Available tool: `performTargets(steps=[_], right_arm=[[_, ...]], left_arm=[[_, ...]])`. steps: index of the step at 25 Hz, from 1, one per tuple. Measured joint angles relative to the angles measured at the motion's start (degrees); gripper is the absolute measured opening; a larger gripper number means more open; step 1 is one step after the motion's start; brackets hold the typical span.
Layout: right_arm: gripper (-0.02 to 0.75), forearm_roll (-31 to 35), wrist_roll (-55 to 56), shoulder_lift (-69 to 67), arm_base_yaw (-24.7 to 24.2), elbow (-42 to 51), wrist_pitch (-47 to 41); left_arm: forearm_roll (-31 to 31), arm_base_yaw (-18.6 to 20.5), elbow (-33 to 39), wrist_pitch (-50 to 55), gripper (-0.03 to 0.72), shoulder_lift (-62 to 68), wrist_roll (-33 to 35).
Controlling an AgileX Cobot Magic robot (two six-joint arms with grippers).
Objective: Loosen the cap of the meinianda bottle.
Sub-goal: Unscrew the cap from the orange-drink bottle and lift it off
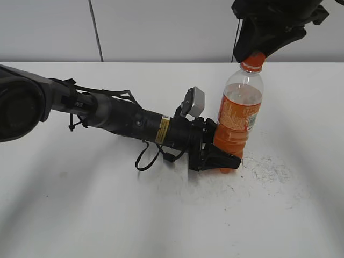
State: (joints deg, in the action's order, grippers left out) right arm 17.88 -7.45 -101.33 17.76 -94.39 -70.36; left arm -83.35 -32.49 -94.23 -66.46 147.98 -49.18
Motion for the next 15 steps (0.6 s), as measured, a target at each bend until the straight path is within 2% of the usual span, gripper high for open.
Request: performTargets(steps=[2, 5, 10, 12, 15], right_arm=[[0.277, 0.4, -1.9, 0.0, 0.0, 0.0, 0.0], [0.277, 1.1, -12.7, 0.0, 0.0, 0.0, 0.0], [0.274, 2.9, -41.0, 0.0, 0.0, 0.0, -0.1], [0.274, 3.6, -46.2, 0.0, 0.0, 0.0, -0.2], [0.274, 4.0, -48.1, 0.0, 0.0, 0.0, -0.3]], left_arm=[[0.0, 0.0, 0.0, 0.0, 0.55, 0.0, 0.0], [0.0, 0.0, 0.0, 0.0, 0.55, 0.0, -0.1], [-0.1, 0.0, 0.0, 0.0, 0.55, 0.0, 0.0], [-0.1, 0.0, 0.0, -0.1, 0.55, 0.0, 0.0], [-0.2, 0.0, 0.0, -0.1, 0.55, 0.0, 0.1]])
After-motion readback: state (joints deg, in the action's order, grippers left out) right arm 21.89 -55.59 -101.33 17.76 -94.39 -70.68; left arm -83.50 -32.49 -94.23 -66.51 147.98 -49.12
